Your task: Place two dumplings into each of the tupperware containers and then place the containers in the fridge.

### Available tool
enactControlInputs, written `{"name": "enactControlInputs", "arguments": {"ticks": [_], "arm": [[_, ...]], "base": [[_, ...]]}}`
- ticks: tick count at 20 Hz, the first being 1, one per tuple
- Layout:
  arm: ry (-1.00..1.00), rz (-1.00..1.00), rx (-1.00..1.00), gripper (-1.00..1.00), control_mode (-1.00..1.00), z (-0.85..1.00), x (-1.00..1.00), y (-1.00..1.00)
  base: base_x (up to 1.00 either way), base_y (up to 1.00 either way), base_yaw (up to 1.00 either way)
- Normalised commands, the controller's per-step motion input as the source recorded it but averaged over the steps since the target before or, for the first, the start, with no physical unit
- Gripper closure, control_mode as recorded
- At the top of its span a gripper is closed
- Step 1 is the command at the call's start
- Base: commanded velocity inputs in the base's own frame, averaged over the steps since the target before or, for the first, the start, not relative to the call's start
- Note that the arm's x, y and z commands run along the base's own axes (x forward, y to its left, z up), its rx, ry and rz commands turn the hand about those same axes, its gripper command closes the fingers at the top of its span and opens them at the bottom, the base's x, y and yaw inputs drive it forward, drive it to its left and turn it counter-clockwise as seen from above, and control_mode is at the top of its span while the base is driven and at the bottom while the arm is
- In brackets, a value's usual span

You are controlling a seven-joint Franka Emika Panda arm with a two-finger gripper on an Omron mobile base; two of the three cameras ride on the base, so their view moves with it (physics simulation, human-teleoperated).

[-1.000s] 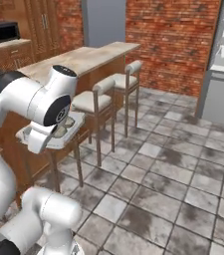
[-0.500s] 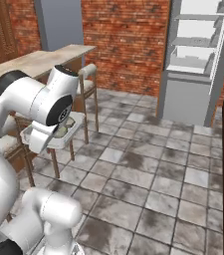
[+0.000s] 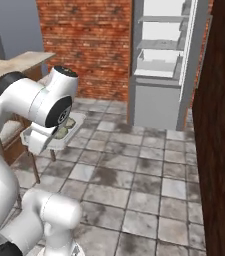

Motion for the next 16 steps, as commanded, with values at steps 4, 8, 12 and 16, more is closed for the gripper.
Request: {"name": "enactControlInputs", "arguments": {"ticks": [4, 8, 12, 16], "arm": [[0.00, 0.00, 0.00, 1.00, 1.00, 0.00, 0.00, 0.00], [0.00, 0.00, 0.00, 1.00, 1.00, 0.00, 0.00, 0.00], [0.00, 0.00, 0.00, 1.00, 1.00, 0.00, 0.00, 0.00], [0.00, 0.00, 0.00, 1.00, 1.00, 0.00, 0.00, 0.00]], "base": [[1.00, 0.01, -0.16], [1.00, 0.00, -0.14], [1.00, 0.00, -0.09], [0.98, 0.00, -0.05]]}}
